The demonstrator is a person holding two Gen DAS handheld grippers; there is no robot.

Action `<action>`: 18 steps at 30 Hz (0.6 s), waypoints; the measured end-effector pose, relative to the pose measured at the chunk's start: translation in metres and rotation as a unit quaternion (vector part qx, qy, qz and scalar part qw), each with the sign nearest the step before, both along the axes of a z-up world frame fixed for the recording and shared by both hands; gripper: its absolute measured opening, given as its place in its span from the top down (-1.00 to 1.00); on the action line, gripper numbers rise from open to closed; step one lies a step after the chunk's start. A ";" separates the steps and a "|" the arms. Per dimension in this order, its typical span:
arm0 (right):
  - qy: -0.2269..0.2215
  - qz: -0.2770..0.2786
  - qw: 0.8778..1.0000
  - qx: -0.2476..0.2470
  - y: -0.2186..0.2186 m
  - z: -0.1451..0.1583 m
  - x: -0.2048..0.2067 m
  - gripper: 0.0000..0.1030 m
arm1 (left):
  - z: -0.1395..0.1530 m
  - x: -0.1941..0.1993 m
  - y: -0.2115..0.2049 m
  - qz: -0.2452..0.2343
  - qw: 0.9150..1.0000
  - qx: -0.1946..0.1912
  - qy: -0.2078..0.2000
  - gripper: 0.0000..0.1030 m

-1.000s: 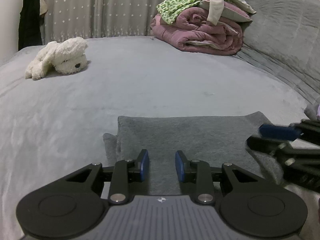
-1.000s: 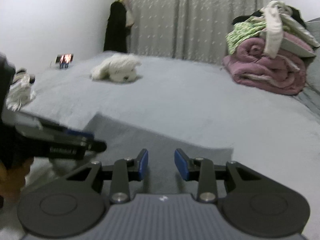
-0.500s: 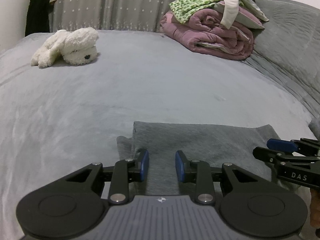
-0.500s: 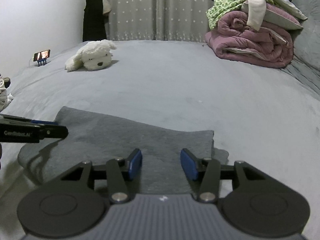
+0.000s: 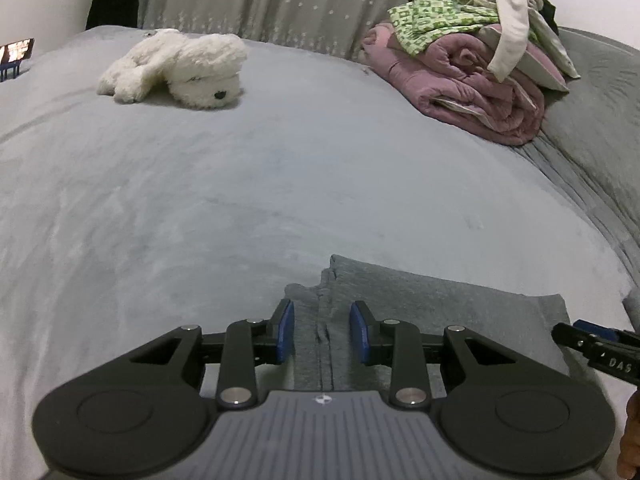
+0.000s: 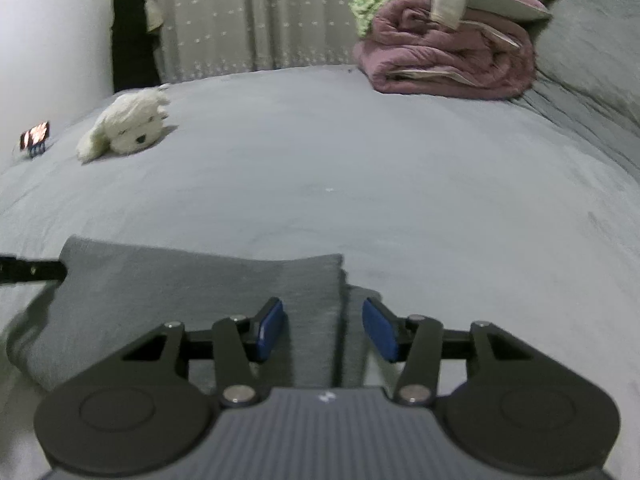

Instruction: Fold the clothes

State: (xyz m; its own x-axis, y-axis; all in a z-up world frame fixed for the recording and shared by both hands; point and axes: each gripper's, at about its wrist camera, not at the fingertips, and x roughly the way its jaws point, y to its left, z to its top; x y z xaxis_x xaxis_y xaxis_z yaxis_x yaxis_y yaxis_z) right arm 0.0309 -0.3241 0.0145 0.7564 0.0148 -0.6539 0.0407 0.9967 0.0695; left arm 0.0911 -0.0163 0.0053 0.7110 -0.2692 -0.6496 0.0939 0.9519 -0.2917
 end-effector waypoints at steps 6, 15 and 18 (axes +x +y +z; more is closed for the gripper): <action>0.022 -0.033 0.998 0.055 -0.027 0.003 -0.006 -0.09 | 0.007 -0.004 0.010 0.003 1.000 -0.019 0.014 0.42; 0.029 -0.036 0.995 0.086 -0.043 0.012 -0.021 -0.16 | 0.009 -0.008 0.034 0.026 0.997 -0.063 0.041 0.41; 0.038 -0.041 0.991 0.120 -0.055 0.012 -0.025 -0.32 | 0.009 -0.010 0.043 0.031 0.994 -0.088 0.054 0.40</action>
